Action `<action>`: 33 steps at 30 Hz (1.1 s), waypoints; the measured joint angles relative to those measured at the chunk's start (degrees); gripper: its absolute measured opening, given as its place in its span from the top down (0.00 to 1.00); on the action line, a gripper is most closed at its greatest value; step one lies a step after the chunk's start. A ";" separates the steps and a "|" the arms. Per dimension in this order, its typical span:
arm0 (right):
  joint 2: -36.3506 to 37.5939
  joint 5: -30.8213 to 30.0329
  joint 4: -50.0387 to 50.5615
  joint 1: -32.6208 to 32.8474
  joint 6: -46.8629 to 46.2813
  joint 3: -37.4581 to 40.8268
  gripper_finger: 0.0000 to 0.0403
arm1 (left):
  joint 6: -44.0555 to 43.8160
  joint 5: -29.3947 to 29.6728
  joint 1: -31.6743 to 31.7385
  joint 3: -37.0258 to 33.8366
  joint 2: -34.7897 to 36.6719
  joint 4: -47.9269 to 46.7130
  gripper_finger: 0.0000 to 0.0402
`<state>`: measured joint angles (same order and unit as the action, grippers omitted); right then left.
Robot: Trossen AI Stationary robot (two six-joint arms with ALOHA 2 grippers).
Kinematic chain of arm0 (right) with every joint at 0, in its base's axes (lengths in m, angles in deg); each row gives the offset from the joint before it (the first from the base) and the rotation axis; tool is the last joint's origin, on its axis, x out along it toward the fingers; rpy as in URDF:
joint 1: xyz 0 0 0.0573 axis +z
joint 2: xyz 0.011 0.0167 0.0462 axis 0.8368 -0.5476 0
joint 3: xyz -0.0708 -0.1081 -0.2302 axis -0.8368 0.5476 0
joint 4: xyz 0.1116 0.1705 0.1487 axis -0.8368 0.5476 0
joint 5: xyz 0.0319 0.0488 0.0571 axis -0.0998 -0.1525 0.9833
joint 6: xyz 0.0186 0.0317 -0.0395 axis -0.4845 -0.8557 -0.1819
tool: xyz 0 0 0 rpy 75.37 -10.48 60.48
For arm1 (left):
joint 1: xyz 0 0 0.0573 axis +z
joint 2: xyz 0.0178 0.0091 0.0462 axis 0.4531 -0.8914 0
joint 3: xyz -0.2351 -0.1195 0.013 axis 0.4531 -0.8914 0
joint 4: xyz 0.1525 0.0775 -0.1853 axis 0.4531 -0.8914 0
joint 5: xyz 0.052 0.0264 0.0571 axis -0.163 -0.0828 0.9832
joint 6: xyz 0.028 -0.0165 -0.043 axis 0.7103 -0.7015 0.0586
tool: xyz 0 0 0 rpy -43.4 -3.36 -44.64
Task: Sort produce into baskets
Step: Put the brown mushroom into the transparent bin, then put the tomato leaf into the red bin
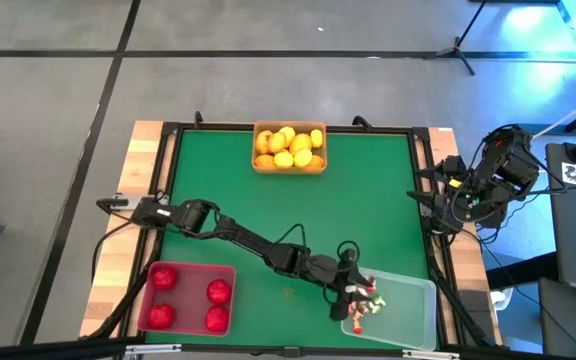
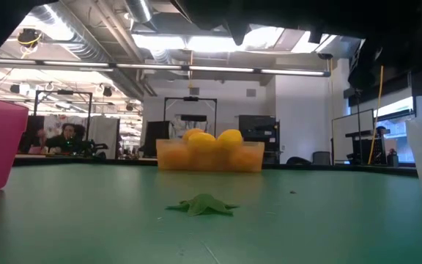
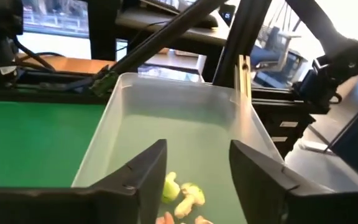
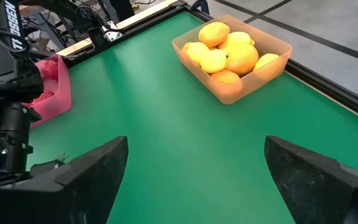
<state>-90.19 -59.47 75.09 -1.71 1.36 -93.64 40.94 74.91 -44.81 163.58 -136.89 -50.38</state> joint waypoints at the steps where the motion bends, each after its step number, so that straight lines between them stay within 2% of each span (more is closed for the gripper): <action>1: 0.00 0.00 0.00 0.01 -0.02 0.00 0.07 | 0.31 -0.12 0.00 0.00 0.00 0.00 0.56; 4: 0.00 0.00 0.00 0.00 -0.02 0.00 0.07 | -1.64 -0.16 0.16 0.01 0.00 0.01 0.50; 8: 0.00 0.00 0.00 0.02 -0.02 0.00 0.07 | -9.26 -1.62 0.68 0.00 1.16 -3.77 0.48; 12: 0.00 0.00 -0.02 0.00 -0.02 0.00 0.07 | -8.39 -3.17 0.83 0.02 3.90 -8.99 0.49; 14: 0.00 0.00 -0.06 0.00 -0.02 0.00 0.07 | -6.83 -3.41 0.76 0.02 5.74 -13.26 0.51; 21: 0.00 0.00 -0.28 0.00 -0.04 0.00 0.07 | -3.36 -3.44 -1.44 0.06 13.68 -38.54 0.54; 25: 0.00 0.00 -0.28 0.02 -0.02 0.00 0.07 | -5.28 -3.48 -4.39 0.04 14.14 -47.69 0.54; 27: 0.00 0.00 -0.26 0.00 -0.04 0.00 0.07 | -6.07 -2.43 -6.29 0.00 14.01 -49.28 0.54; 33: 0.00 0.00 -0.19 0.01 -0.02 0.00 0.07 | -12.74 6.53 -12.04 -4.50 15.68 -48.87 0.54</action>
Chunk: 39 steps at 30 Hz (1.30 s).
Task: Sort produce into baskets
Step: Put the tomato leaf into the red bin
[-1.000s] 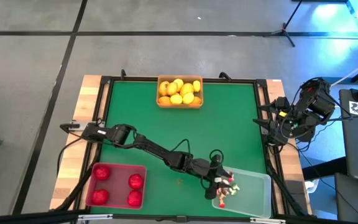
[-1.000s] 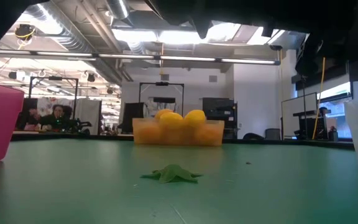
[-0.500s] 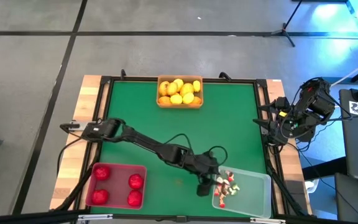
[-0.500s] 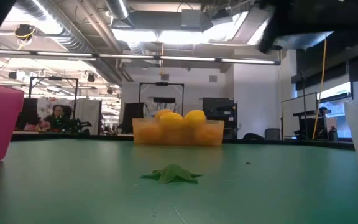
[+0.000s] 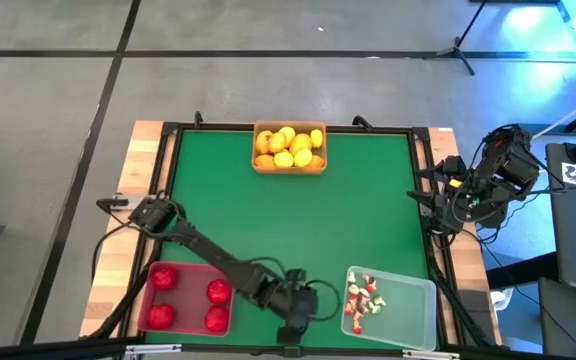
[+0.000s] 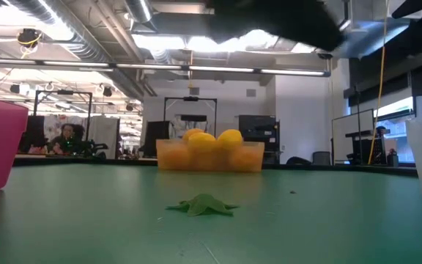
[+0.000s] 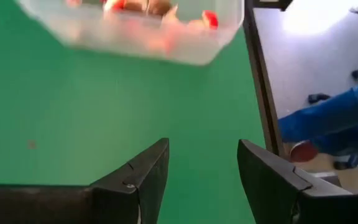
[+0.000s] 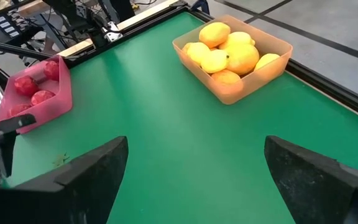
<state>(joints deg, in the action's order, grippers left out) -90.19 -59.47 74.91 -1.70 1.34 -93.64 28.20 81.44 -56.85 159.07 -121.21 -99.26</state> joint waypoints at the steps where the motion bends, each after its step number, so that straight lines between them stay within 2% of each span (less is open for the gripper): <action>1: 0.00 0.00 0.05 0.00 0.00 0.00 0.07 | -1.93 0.67 -0.82 -1.04 0.26 0.16 0.54; 7: 0.00 -0.34 0.47 -0.01 0.02 0.00 0.07 | -9.03 4.53 -5.40 -6.85 1.78 1.45 0.54; 12: 0.00 -0.57 0.47 -0.01 0.02 0.00 0.07 | -14.17 13.58 -5.88 -9.82 2.08 -0.29 0.54; 18: 0.00 -0.62 0.56 -0.01 0.04 0.00 0.07 | -13.90 10.71 -3.71 -16.50 5.96 6.27 0.54; 23: 0.00 -0.66 0.82 -0.01 0.04 0.00 0.07 | -13.72 10.69 -2.18 -23.21 9.78 9.27 0.54; 29: 0.00 -1.45 1.40 0.01 0.04 0.02 0.07 | -10.58 4.89 -0.46 -29.83 10.16 25.27 0.54; 35: 0.00 -1.55 1.43 0.01 0.04 0.02 0.07 | -12.13 10.38 0.32 -33.72 9.83 27.11 0.54; 39: 0.00 -1.55 1.61 0.01 0.03 0.02 0.07 | -11.69 10.76 0.34 -33.92 9.64 27.63 0.54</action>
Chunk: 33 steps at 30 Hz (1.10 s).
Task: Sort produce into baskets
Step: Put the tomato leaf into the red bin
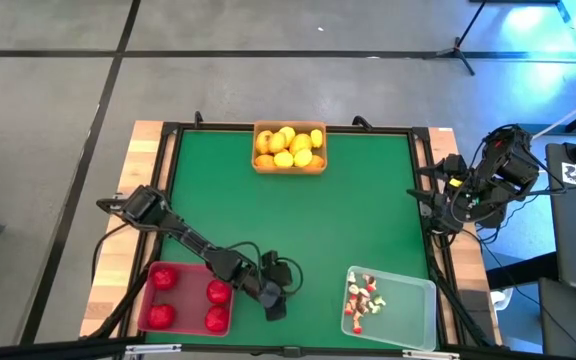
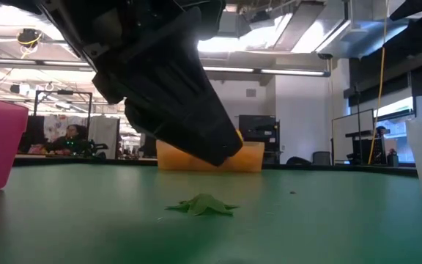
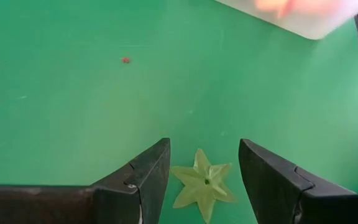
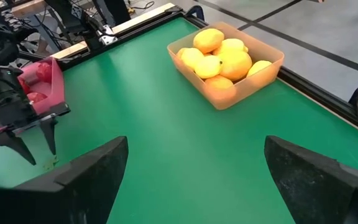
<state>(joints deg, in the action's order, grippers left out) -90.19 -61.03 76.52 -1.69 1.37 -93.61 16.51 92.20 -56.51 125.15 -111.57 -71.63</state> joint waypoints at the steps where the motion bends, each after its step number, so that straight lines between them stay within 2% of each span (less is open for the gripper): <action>1: 0.00 0.00 0.20 -0.02 0.01 0.00 0.07 | 0.48 -0.05 -0.09 0.00 -0.25 0.38 0.54; 18: 0.00 0.60 1.70 0.00 0.00 0.00 0.07 | 1.01 1.04 -2.31 0.24 -5.10 1.58 0.54; 21: 0.00 1.07 1.68 0.00 0.01 0.00 0.07 | 1.45 1.05 -2.29 0.24 -5.12 1.19 0.61; 29: 0.00 1.07 1.66 -0.02 0.06 0.00 0.07 | -0.89 0.39 -1.70 0.15 -5.22 0.94 0.88; 33: 0.00 1.07 1.66 -0.02 0.06 0.00 0.07 | -1.05 -0.10 -1.62 0.13 -5.27 1.00 0.98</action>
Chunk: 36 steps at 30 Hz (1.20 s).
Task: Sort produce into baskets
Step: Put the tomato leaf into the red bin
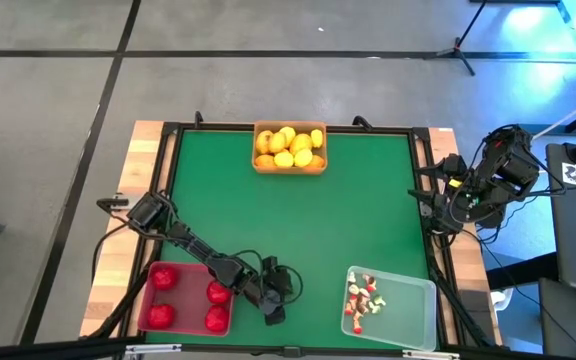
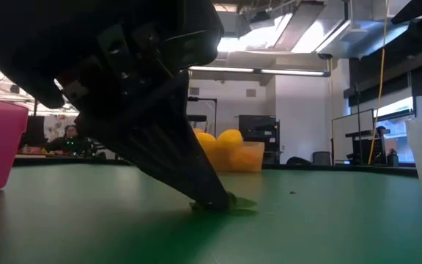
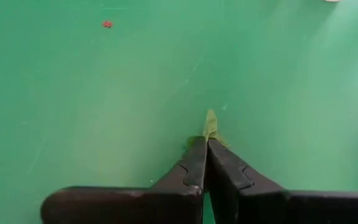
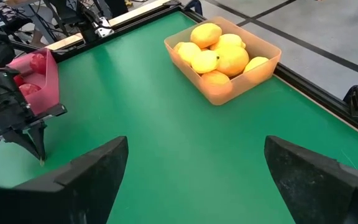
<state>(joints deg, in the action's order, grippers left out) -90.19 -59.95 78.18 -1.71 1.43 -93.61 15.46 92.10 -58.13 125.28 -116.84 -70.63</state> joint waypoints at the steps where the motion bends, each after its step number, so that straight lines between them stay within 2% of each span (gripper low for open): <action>1: 0.00 0.00 0.00 0.02 -0.01 0.00 0.07 | -0.48 -0.15 0.11 0.00 0.11 0.00 0.99; 12: 0.00 0.00 -0.02 0.02 -0.04 0.00 0.07 | -2.96 -1.26 0.20 5.53 1.78 -2.81 0.99; 22: 0.02 -0.39 -0.04 0.00 -0.32 0.00 0.07 | -9.26 0.81 -3.95 7.65 17.57 -26.36 1.00; 26: 0.02 -0.94 -0.09 0.02 -0.83 0.00 0.07 | -17.11 1.32 -7.96 7.67 23.30 -36.71 1.00; 29: 0.02 -1.09 -0.17 0.02 -0.83 0.00 0.07 | -26.11 1.85 -12.01 7.68 27.00 -44.80 1.00; 33: 0.02 -1.09 -0.29 0.00 -0.83 0.00 0.07 | -40.33 1.76 -18.26 7.63 28.43 -57.07 1.00; 36: 0.02 -1.21 -0.35 0.02 -0.83 0.00 0.07 | -50.74 1.65 -22.93 7.45 28.50 -62.77 1.00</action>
<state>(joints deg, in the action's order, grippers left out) -90.17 -61.17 77.83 -1.69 0.60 -93.61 -35.28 93.75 -81.05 132.73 -88.34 -133.40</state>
